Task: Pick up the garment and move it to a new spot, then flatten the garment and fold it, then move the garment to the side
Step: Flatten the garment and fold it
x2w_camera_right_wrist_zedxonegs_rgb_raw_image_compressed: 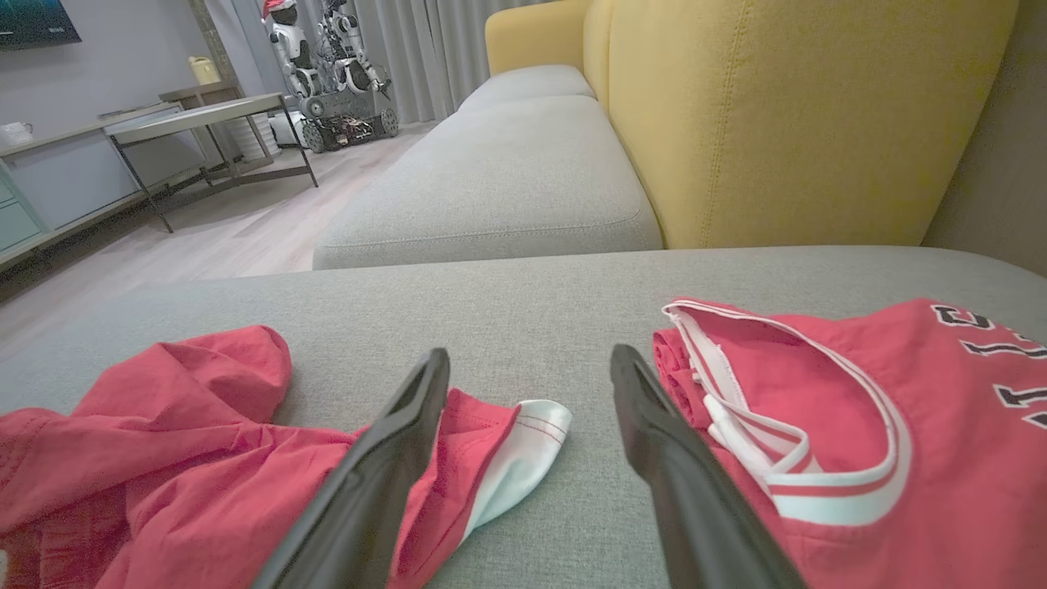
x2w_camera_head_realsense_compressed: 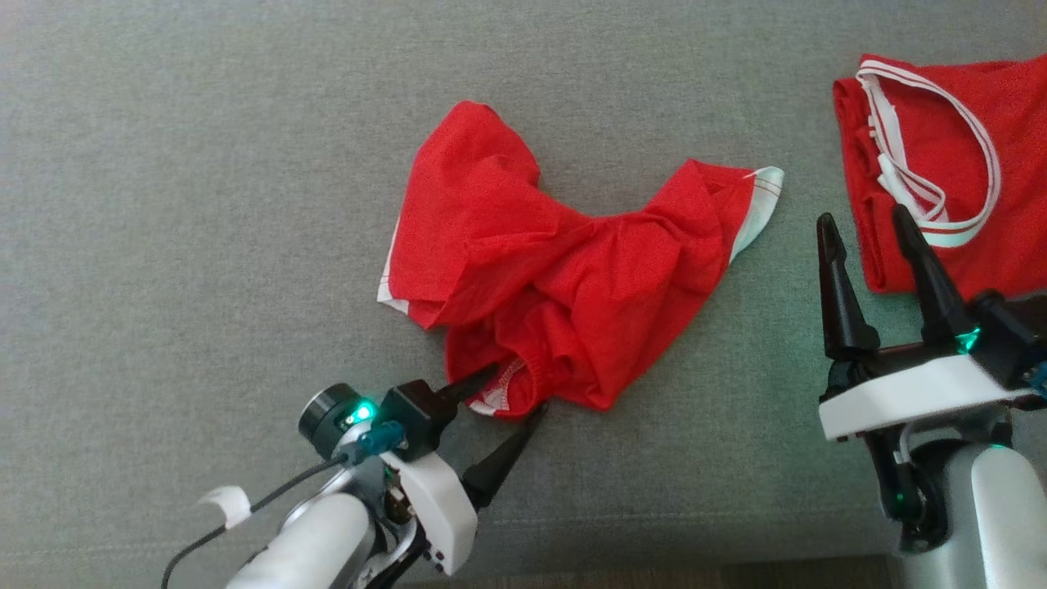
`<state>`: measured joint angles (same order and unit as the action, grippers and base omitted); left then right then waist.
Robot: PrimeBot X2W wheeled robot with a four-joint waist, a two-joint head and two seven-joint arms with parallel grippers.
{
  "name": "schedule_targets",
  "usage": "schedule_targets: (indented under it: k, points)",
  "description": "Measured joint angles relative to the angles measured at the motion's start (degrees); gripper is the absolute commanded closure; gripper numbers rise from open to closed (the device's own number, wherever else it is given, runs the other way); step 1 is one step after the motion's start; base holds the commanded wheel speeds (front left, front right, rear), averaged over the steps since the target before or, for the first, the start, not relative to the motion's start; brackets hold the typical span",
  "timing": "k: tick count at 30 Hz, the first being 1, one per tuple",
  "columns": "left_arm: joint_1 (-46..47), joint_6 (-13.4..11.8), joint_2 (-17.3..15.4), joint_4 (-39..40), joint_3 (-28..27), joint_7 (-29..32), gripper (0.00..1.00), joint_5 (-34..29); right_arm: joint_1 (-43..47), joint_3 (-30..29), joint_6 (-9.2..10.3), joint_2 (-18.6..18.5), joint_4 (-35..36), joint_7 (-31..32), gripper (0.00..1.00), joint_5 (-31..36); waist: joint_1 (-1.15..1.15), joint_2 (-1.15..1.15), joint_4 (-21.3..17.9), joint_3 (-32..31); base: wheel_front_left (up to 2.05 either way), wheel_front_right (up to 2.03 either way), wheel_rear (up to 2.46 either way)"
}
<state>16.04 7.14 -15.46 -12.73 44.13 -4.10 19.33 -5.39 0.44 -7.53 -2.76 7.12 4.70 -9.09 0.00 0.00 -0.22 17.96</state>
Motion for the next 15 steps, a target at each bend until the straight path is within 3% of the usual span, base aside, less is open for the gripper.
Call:
schedule_targets:
  k: [1,2,7,15]
  points:
    - [0.58,0.0,-0.03,-0.96,0.47,0.05,0.39,0.59,-0.03,0.0,0.0,0.01,-0.1,-0.12,0.0,-0.01,0.0,0.0,-0.24,0.15,0.0,0.0,0.0]
    - [0.99,0.0,-0.09,-1.45,1.09,0.03,1.0,1.18,-0.03,-0.04,0.0,0.01,-0.15,-0.14,0.0,-0.11,0.0,0.0,-0.42,0.29,0.0,0.0,0.0]
    - [1.98,0.0,-0.78,0.19,3.8,-1.83,1.0,4.72,-0.04,-0.67,0.0,0.01,-0.33,-0.23,0.0,-0.7,0.0,0.0,-0.7,0.49,0.0,0.0,0.0]
    - [3.8,0.0,-3.37,13.37,2.33,-6.5,1.0,10.35,-0.02,-1.76,0.0,0.01,-0.53,-0.74,0.0,-1.57,0.0,0.0,0.65,0.09,0.0,0.0,0.0]
